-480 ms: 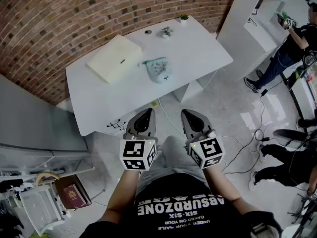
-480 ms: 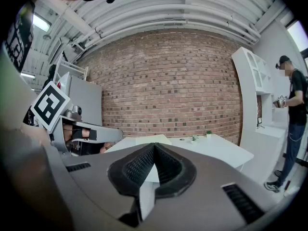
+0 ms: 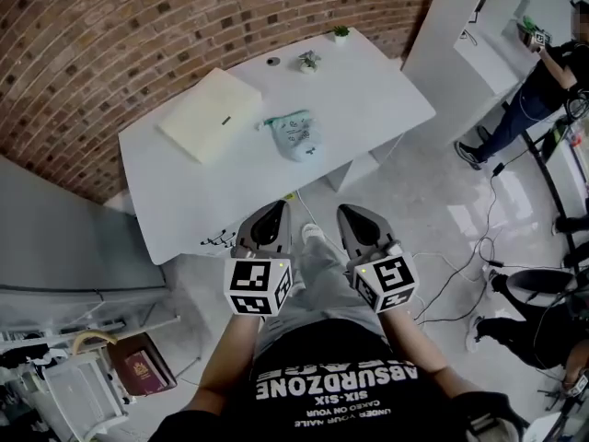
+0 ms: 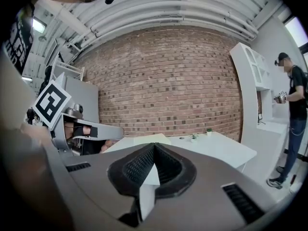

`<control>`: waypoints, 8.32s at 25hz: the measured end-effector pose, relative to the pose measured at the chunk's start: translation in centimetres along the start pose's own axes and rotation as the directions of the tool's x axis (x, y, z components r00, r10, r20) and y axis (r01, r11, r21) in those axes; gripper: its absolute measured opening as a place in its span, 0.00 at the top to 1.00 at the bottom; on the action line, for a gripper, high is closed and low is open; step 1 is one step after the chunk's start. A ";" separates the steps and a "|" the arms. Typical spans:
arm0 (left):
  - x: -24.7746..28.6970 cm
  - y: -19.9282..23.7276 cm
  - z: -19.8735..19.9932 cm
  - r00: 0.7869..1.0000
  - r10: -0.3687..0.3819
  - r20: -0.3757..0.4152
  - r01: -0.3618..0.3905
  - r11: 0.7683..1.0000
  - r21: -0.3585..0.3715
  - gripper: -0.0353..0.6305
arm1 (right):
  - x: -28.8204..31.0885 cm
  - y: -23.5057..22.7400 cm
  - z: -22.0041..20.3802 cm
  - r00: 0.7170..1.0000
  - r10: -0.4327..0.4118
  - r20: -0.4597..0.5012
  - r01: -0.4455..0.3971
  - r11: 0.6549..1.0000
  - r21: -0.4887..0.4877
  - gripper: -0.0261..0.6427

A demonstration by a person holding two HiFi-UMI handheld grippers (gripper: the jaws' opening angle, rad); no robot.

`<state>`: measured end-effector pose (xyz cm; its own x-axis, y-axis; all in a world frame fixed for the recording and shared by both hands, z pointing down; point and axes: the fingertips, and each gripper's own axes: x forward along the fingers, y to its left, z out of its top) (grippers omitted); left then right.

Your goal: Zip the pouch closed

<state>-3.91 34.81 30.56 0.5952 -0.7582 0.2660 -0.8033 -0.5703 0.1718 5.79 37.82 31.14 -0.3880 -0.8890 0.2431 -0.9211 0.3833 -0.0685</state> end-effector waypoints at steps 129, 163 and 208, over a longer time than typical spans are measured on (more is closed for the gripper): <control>34.6 26.4 -12.0 0.789 0.064 -0.611 -0.093 0.996 -0.015 0.75 | 46.1 -9.9 -8.6 0.461 0.572 -0.679 -0.865 0.117 -0.488 0.80; 36.3 27.3 -17.5 0.671 -0.013 -0.741 0.019 1.000 -0.001 0.76 | 49.5 -8.4 -16.7 0.358 0.372 -0.856 -0.753 -0.426 -0.501 0.80; 37.0 28.6 -18.1 0.628 -0.030 -0.777 -0.090 0.990 -0.111 0.91 | 48.8 -8.9 -19.1 0.301 0.341 -0.891 -0.903 -0.199 -0.382 0.96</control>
<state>-5.26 -3.84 62.44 0.3810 -0.2138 0.8995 -0.8511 -0.4612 0.2509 -4.35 -4.21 62.07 -0.4022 0.0859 0.9115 0.5462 0.8215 0.1636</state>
